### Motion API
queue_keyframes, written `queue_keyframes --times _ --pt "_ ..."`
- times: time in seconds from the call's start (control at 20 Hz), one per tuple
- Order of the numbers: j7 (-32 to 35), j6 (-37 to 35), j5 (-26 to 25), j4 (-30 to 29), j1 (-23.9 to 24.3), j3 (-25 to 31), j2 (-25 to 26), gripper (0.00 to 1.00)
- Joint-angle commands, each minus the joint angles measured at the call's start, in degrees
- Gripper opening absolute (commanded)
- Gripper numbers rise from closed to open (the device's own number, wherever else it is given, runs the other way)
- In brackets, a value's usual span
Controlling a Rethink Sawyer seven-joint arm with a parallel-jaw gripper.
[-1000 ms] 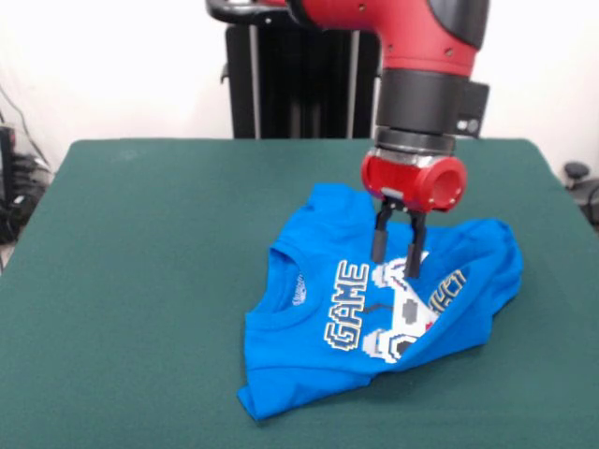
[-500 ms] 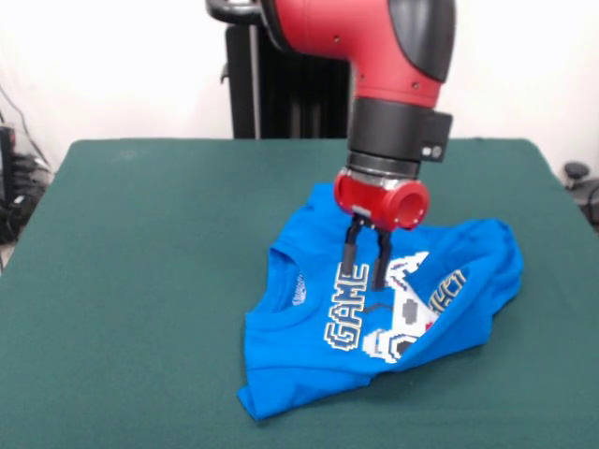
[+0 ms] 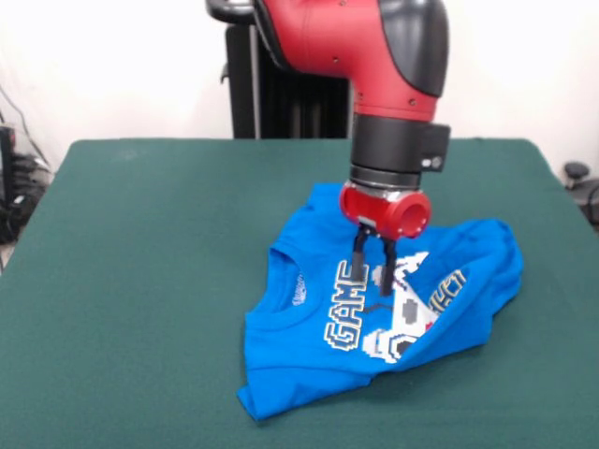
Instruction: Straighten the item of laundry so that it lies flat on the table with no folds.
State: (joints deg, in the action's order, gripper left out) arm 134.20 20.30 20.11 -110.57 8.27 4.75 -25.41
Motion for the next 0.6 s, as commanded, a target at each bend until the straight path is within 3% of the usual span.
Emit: queue_keyframes --times 0.05,0.6 --pt "19.3 1.29 1.36 -4.84 -0.97 9.51 -1.2 1.0" --pt "17.39 -1.59 6.18 -5.92 -3.11 8.11 -4.82 1.0"
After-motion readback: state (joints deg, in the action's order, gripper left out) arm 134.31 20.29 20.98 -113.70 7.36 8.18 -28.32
